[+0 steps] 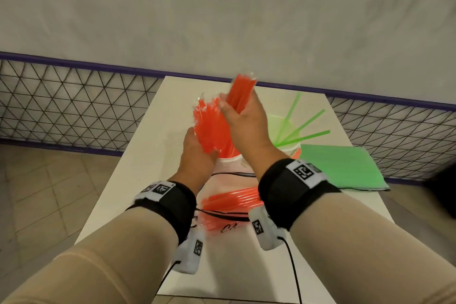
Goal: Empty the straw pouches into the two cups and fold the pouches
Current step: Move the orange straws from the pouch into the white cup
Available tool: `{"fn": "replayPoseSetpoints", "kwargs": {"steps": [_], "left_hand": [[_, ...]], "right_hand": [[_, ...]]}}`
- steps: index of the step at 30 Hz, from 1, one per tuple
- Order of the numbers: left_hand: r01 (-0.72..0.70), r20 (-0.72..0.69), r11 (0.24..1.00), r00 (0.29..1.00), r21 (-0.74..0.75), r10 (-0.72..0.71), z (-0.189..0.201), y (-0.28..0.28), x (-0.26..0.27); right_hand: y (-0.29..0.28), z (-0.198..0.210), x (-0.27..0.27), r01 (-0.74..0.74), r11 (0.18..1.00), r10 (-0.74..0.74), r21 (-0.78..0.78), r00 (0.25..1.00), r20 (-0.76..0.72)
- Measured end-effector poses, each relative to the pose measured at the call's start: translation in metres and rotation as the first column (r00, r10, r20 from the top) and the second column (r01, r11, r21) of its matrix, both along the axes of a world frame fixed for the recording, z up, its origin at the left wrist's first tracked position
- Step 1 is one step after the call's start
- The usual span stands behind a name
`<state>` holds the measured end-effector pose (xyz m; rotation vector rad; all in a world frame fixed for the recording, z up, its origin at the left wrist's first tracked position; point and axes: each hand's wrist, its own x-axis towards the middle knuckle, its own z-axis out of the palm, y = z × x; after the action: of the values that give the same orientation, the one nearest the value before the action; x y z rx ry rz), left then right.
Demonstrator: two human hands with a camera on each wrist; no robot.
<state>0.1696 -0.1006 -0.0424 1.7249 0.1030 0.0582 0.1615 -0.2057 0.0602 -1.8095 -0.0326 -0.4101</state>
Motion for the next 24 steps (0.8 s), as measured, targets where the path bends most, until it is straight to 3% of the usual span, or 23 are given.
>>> {"fn": "replayPoseSetpoints", "kwargs": {"steps": [3,5,7,9,11,12,15,18,19,21,23,24], "left_hand": [[0.052,0.018,0.998,0.998,0.024,-0.052,0.002,-0.003,-0.004],[0.082,0.033,0.995,0.996,-0.049,-0.081,0.004,-0.004,-0.006],[0.096,0.008,0.994,0.995,-0.055,-0.096,0.004,-0.004,-0.003],[0.097,0.002,0.993,0.995,-0.066,-0.097,-0.001,-0.001,0.0],[0.104,-0.011,0.989,0.994,-0.109,-0.106,-0.016,-0.002,0.009],[0.088,-0.033,0.988,0.995,-0.125,-0.093,-0.018,-0.003,0.009],[0.001,-0.09,0.961,0.996,-0.275,-0.027,-0.005,-0.012,0.006],[-0.014,-0.11,0.959,0.994,-0.282,-0.018,0.002,-0.014,0.007],[-0.02,-0.119,0.943,0.993,-0.332,-0.021,0.0,-0.013,0.01],[-0.038,-0.152,0.906,0.988,-0.421,-0.029,0.003,-0.013,0.009],[-0.036,-0.189,0.906,0.981,-0.421,-0.049,0.004,-0.009,0.006],[0.008,-0.22,0.94,0.972,-0.341,-0.088,0.003,-0.004,0.002]], "right_hand": [[-0.001,-0.024,0.007,-0.095,0.953,0.037,-0.289,0.979,-0.199],[-0.004,-0.031,0.007,-0.157,0.92,0.055,-0.36,0.959,-0.278],[-0.005,-0.026,0.004,-0.136,0.941,0.071,-0.31,0.975,-0.211],[-0.002,-0.014,0.003,-0.05,0.916,0.072,-0.399,0.997,0.039],[0.002,-0.003,0.008,0.058,0.789,0.148,-0.612,0.949,0.28],[0.004,-0.001,0.013,0.071,0.682,0.199,-0.728,0.94,0.278],[0.002,-0.015,0.027,-0.104,0.351,0.196,-0.931,0.98,-0.035],[-0.003,-0.03,0.029,-0.21,0.167,0.102,-0.963,0.975,-0.195],[-0.003,-0.03,0.027,-0.239,0.149,0.101,-0.96,0.969,-0.226],[-0.003,-0.022,0.019,-0.319,0.192,0.128,-0.928,0.946,-0.299],[-0.004,-0.012,0.011,-0.35,0.259,0.168,-0.9,0.934,-0.315],[-0.004,-0.007,0.008,-0.324,0.287,0.186,-0.901,0.942,-0.279]]}}
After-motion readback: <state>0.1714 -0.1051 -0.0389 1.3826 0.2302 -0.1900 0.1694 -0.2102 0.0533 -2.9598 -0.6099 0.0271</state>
